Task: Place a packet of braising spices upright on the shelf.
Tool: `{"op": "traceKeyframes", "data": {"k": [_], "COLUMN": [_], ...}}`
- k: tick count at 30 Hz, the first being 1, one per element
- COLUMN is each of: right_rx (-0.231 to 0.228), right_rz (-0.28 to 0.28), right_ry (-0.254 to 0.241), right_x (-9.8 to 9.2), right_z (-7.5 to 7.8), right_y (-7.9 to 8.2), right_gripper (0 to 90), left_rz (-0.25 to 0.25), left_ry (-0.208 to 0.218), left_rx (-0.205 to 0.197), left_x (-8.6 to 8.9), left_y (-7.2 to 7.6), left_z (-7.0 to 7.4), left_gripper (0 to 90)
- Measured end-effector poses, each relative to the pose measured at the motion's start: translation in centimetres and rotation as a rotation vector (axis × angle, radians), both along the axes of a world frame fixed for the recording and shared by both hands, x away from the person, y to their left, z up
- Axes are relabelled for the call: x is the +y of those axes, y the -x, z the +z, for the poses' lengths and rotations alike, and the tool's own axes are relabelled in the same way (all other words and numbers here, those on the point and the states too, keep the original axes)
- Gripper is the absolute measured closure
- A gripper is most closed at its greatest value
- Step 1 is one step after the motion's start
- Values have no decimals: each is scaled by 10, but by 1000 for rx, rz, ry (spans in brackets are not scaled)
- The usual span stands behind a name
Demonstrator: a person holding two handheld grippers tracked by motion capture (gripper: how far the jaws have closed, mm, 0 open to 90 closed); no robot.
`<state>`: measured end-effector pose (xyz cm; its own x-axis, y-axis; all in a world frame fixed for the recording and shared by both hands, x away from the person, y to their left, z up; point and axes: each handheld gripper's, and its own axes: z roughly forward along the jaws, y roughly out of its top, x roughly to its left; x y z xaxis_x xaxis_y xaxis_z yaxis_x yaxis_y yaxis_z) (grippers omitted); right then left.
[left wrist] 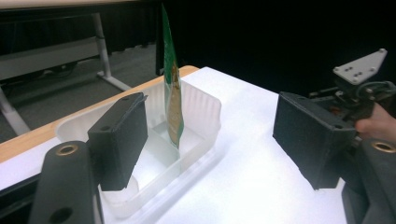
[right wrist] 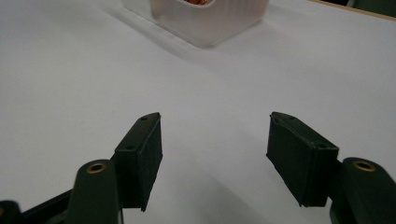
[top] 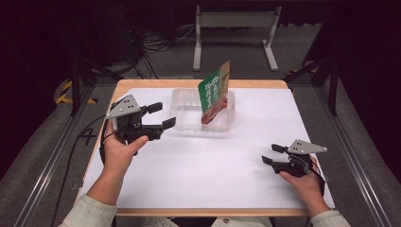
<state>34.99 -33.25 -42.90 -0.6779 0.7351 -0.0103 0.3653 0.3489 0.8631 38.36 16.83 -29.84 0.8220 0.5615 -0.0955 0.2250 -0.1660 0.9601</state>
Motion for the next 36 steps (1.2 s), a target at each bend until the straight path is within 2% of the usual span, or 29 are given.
{"op": "traceKeyframes", "data": {"k": [3, 8, 10, 13, 15, 20, 22, 24, 29, 33, 34, 35, 36], "right_rx": [5, 7, 9, 8, 5, -7, -15, -2, 9, 15, 15, 13, 14], "right_rz": [0, 4, 6, 9, 20, 94, 105, 129, 131, 129, 129, 118, 116], "right_ry": [-8, -16, -23, -26, -30, -30, -20, -15, -19, -25, -25, -30, -30], "right_x": [-2, -5, -8, -9, -10, -10, -9, -7, -7, -9, -9, -10, -10], "right_z": [-1, -1, -2, -2, -2, -2, -1, 0, -3, -3, -3, -4, -5], "right_y": [1, 4, 6, 7, 9, 14, 14, 13, 10, 9, 9, 7, 7], "right_gripper": [358, 353, 342, 342, 351, 392, 399, 415, 413, 413, 413, 390, 384], "left_rz": [-29, -46, -56, -65, -70, -73, -65, -59, -45, -23, -23, -21, -21], "left_ry": [7, 14, -10, -29, -33, -57, -71, -65, -70, -46, -46, -33, -33], "left_rx": [-5, -1, -1, -12, -5, -28, -34, -25, 1, 24, 24, 52, 52], "left_x": [9, 21, 27, 30, 33, 39, 40, 41, 45, 48, 48, 50, 50], "left_y": [4, 10, 14, 16, 19, 25, 27, 30, 30, 30, 30, 30, 30], "left_z": [1, 1, -2, -6, -10, -26, -35, -45, -64, -81, -81, -90, -90], "left_gripper": [238, 228, 230, 230, 227, 227, 228, 228, 228, 217, 211, 216, 219]}}
